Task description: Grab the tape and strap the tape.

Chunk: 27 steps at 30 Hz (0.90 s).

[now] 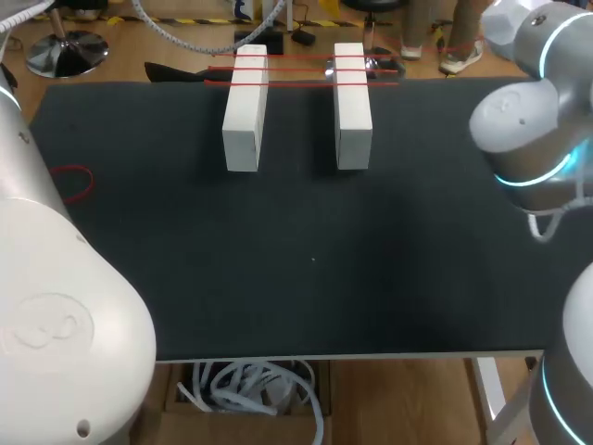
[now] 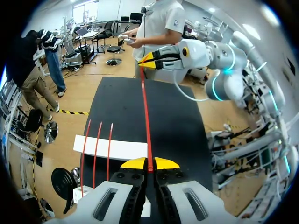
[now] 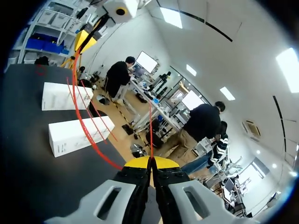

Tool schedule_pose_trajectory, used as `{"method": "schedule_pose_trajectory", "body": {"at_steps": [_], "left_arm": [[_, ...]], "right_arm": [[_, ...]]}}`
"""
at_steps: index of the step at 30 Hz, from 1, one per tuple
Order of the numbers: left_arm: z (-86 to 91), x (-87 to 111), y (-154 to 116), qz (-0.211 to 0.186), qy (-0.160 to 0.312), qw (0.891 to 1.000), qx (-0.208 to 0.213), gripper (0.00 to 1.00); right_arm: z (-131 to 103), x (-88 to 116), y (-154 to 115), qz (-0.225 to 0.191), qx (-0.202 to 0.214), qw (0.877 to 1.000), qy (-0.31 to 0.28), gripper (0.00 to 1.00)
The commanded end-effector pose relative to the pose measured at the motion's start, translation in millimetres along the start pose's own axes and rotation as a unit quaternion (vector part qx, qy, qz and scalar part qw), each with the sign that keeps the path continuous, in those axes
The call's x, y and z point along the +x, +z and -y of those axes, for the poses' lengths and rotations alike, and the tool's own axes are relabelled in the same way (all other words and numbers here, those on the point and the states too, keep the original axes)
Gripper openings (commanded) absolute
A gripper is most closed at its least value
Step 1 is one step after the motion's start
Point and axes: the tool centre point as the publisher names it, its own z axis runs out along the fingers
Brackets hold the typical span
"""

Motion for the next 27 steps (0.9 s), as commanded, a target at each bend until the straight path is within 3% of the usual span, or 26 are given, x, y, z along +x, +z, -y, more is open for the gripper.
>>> {"method": "schedule_pose_trajectory", "body": {"at_steps": [1, 12, 20, 27], "left_arm": [[1.1, -0.6, -1, -0.002, -0.001, 1.0, -0.003, 0.0], [1.1, -0.6, -1, -0.002, -0.001, 1.0, -0.003, 0.0], [1.1, -0.6, -1, -0.002, -0.001, 1.0, -0.003, 0.0], [1.1, -0.6, -1, -0.002, -0.001, 1.0, -0.003, 0.0]], "right_arm": [[-9, 10, 7, 0.006, 0.012, 1.0, -0.015, 0.0], [-23, 23, 7, 0.027, 0.047, 0.996, -0.076, 0.0], [-32, 23, 9, 0.087, 0.092, 0.991, -0.052, 0.0], [-34, 21, 9, 0.143, 0.144, 0.978, -0.055, 0.0]]}}
